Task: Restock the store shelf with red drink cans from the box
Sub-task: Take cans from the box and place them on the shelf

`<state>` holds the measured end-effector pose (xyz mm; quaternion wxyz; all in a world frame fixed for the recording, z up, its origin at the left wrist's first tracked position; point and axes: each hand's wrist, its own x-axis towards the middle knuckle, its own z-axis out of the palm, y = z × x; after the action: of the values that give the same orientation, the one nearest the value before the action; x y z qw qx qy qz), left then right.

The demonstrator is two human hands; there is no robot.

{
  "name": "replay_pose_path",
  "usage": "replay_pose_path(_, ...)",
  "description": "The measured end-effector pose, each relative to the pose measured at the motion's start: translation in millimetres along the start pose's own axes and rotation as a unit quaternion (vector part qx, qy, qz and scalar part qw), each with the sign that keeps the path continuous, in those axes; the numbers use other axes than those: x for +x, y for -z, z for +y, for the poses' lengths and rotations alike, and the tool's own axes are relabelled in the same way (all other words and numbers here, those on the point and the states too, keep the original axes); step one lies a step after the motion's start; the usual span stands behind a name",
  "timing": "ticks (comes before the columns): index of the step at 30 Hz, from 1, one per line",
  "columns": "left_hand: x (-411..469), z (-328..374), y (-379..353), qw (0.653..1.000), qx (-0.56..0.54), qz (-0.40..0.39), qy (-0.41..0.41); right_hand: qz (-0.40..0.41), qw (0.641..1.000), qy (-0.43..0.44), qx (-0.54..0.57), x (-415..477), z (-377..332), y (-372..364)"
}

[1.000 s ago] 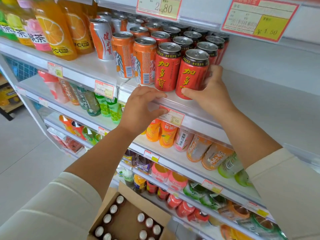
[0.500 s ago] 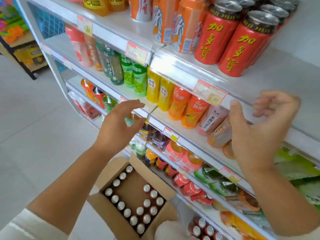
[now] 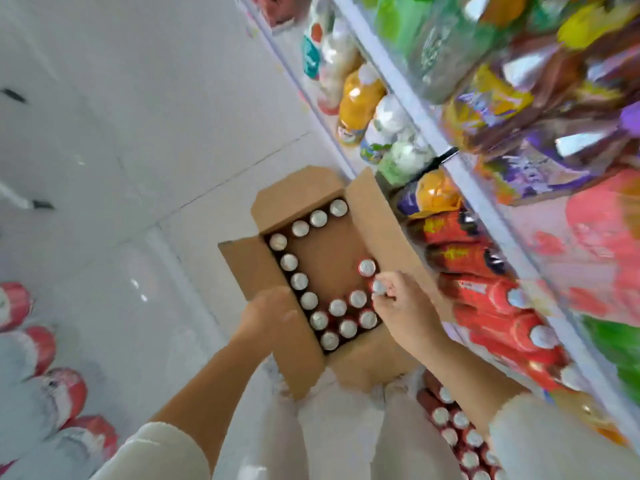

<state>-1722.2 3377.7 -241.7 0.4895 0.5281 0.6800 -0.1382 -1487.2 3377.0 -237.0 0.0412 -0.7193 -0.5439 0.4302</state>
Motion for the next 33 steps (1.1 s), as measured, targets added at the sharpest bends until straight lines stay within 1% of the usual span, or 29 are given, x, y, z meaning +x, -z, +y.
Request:
replay_pose_path(2, 50, -18, -29, 1.000, 0.023, -0.011, 0.004, -0.049, 0.998, -0.027, -0.017, 52, 28, -51)
replay_pose_path(4, 99, -38, -52, 1.000, 0.024, -0.009, -0.001, -0.079, 0.996, -0.049, -0.016, 97, 56, -101)
replay_pose_path(7, 174, -77, -81, 0.997, 0.068, 0.031, -0.028, -0.107, 0.993, -0.056, -0.010, 151, 97, -174)
replay_pose_path(10, 237, -107, -103, 0.986, 0.138, 0.073, -0.061, -0.134, 0.989, -0.068, -0.004, 179, 130, -239)
replay_pose_path(12, 269, -110, -115, 0.968, 0.225, 0.071, -0.086, -0.163, 0.984, -0.070, -0.009, 183, 146, -273)
replay_pose_path(13, 283, -109, -121, 0.953, 0.274, 0.069, -0.107, -0.175, 0.982, -0.066, -0.017, 183, 152, -288)
replay_pose_path(15, 303, -106, -132, 0.925, 0.343, 0.062, -0.149, -0.176, 0.981, -0.051, -0.060, 184, 159, -310)
replay_pose_path(17, 315, -105, -140, 0.915, 0.364, 0.060, -0.162, -0.152, 0.981, -0.025, -0.120, 188, 160, -324)
replay_pose_path(19, 322, -103, -143, 0.905, 0.387, 0.054, -0.169, -0.137, 0.981, -0.008, -0.136, 193, 159, -333)
replay_pose_path(21, 326, -103, -145, 0.880, 0.439, 0.044, -0.178, -0.143, 0.978, 0.004, -0.154, 195, 158, -338)
replay_pose_path(24, 332, -102, -151, 0.856, 0.492, 0.047, -0.155, -0.132, 0.967, 0.032, -0.215, 194, 161, -342)
replay_pose_path(25, 333, -101, -153, 0.851, 0.501, 0.051, -0.152, -0.124, 0.967, 0.036, -0.220, 193, 163, -343)
replay_pose_path(27, 336, -100, -154, 0.844, 0.508, 0.057, -0.162, -0.114, 0.975, 0.023, -0.188, 193, 168, -342)
replay_pose_path(29, 336, -100, -154, 0.847, 0.495, 0.065, -0.186, -0.103, 0.986, -0.008, -0.133, 192, 173, -335)
replay_pose_path(30, 336, -101, -154, 0.853, 0.479, 0.068, -0.194, -0.093, 0.989, -0.021, -0.109, 189, 175, -330)
replay_pose_path(33, 328, -100, -148, 0.890, 0.400, 0.067, -0.206, -0.061, 0.996, -0.054, -0.037, 174, 177, -309)
